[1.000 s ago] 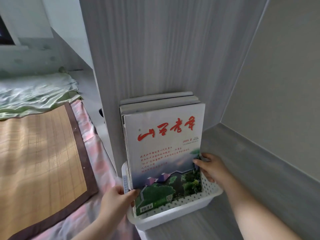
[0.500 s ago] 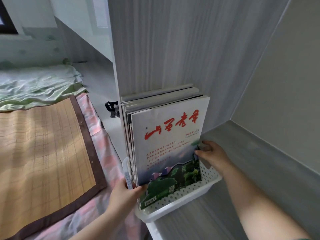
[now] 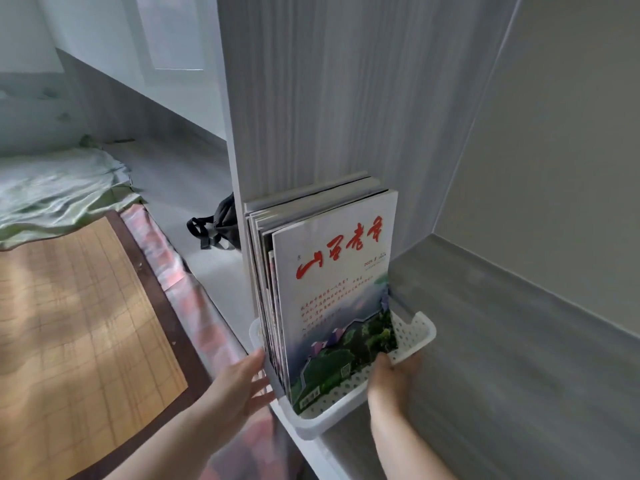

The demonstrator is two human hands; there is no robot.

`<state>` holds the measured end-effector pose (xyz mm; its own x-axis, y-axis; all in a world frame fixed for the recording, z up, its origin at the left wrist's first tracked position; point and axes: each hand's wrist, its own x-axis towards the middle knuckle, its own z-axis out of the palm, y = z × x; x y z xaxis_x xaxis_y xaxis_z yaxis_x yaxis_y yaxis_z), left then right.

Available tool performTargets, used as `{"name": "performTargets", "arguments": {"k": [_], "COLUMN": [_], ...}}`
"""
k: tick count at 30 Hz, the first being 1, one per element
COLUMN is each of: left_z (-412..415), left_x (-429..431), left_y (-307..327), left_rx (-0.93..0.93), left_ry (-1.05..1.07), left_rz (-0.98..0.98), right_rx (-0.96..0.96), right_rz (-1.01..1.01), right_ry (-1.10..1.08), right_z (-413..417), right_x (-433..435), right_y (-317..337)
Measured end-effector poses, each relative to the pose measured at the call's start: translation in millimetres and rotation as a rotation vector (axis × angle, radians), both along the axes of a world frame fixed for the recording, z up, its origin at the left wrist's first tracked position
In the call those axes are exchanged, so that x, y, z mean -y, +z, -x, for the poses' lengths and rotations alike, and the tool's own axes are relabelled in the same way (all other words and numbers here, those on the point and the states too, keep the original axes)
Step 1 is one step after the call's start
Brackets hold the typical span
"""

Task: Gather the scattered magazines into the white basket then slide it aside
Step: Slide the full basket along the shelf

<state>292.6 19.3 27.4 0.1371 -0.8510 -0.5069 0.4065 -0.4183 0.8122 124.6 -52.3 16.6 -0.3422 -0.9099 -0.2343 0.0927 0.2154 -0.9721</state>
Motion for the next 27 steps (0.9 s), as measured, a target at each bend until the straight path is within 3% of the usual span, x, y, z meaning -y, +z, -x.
{"name": "performTargets", "arguments": {"k": [10,27], "left_z": [6,11], "left_x": [23,24], "left_y": [-1,2], "left_rx": [-0.025,0.03], "left_ry": [0.141,0.165], "left_rz": [-0.03,-0.041], "right_rx": [0.055,0.058], "right_rz": [0.028,-0.008], "right_ry": [-0.026,0.094], "right_z": [-5,1], "right_x": [32,42], "right_y": [5,11]}}
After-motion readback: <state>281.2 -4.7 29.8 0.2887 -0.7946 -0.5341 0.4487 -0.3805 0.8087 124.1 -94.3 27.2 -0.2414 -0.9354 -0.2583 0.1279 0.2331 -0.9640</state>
